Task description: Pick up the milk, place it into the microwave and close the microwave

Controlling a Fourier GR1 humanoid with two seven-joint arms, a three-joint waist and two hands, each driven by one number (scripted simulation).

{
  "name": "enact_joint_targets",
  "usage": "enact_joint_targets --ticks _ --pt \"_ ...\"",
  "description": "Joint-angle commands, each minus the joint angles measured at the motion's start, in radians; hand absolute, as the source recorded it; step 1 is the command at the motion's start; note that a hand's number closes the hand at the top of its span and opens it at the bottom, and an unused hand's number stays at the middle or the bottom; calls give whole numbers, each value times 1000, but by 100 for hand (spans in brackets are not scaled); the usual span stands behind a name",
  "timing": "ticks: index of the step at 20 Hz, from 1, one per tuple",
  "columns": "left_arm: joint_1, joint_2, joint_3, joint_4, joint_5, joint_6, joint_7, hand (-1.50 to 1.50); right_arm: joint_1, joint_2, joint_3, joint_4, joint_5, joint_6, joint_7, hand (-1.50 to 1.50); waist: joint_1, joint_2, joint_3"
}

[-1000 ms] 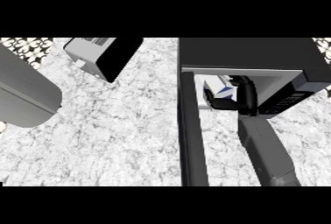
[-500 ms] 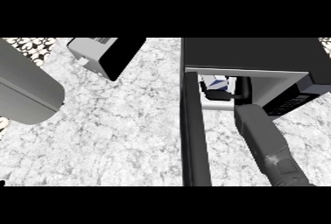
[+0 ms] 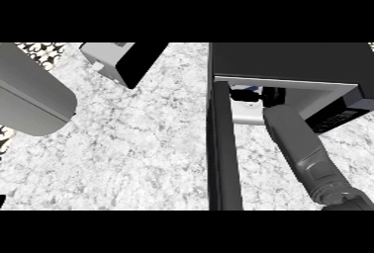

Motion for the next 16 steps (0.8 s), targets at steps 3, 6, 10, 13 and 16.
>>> enact_joint_targets --ticks 3,6,10,13,16 --pt "-67 -4 -9 34 -38 25 12 -150 -7 -46 -56 48 -23 -63 -32 150 1 9 1" --pt "-69 6 -12 14 -7 12 41 -150 6 -66 -72 61 -29 -67 -46 150 10 14 3" --pt "-81 8 -9 14 -12 15 46 -150 22 -67 -89 79 -33 -107 -55 150 22 21 4" --pt "-43 -5 -26 17 -36 -8 19 -150 4 -127 -92 98 -28 -72 -27 150 41 22 4" --pt "-85 7 -16 38 -25 5 45 -150 4 -128 -88 125 -20 -66 -7 150 38 25 4"
